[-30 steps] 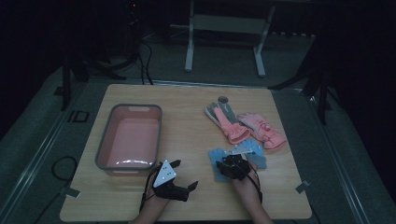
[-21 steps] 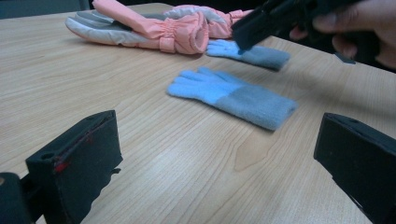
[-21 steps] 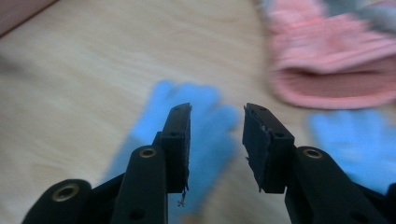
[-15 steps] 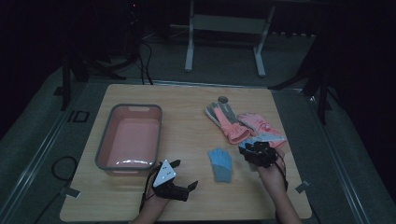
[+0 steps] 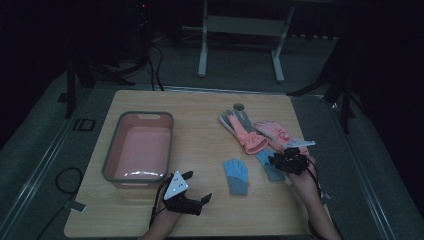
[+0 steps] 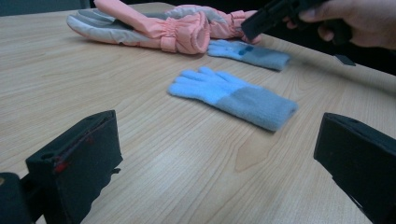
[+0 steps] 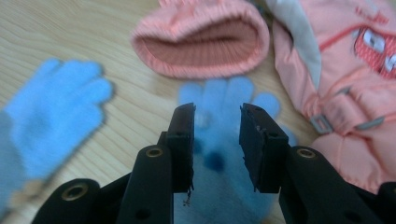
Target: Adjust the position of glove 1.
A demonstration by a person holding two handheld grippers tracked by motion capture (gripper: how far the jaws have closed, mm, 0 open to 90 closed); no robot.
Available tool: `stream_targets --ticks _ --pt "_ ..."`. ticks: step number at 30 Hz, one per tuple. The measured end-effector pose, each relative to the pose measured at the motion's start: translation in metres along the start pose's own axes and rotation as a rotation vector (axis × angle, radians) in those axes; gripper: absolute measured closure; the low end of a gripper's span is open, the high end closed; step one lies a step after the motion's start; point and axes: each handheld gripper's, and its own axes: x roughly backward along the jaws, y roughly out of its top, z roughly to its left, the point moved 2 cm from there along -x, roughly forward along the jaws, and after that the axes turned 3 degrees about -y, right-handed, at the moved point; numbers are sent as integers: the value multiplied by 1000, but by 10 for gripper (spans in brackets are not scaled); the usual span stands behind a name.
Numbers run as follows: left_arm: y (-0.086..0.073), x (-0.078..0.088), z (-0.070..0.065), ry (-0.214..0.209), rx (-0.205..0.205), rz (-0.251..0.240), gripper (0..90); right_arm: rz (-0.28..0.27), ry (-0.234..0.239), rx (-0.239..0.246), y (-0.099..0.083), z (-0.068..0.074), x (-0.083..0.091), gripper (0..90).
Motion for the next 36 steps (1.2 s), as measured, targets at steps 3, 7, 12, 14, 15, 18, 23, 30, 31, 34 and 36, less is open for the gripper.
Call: stream_targets --ticks 3,7,12,14,15,18,23,30,31,34,36 --pt "0 0 0 0 2 0 8 14 -6 -4 -8 -4 -8 653" --pt "0 0 0 1 4 -1 8 -10 4 -29 -19 -6 -17 664" --pt "0 0 0 2 4 -1 8 -36 -48 -9 -24 1 -17 787" --pt "0 0 0 2 4 -1 7 -35 -64 -25 -24 4 -18 823" --pt "0 0 0 1 4 -1 7 -36 -76 -21 -23 6 -18 833" --pt "0 0 0 1 4 -1 7 -30 -104 -34 -23 9 -18 850" --pt "0 0 0 2 5 -1 7 -44 -120 -92 -18 16 -2 863" --pt "0 0 0 4 4 -1 7 -126 -133 -222 -9 31 45 866" --pt "0 0 0 4 5 -1 8 -130 -143 -238 -9 33 50 865" --pt "0 0 0 4 3 -1 7 -144 -156 -287 -13 42 59 865" --pt "0 0 0 4 3 -1 7 -146 -168 -313 -17 47 60 866"
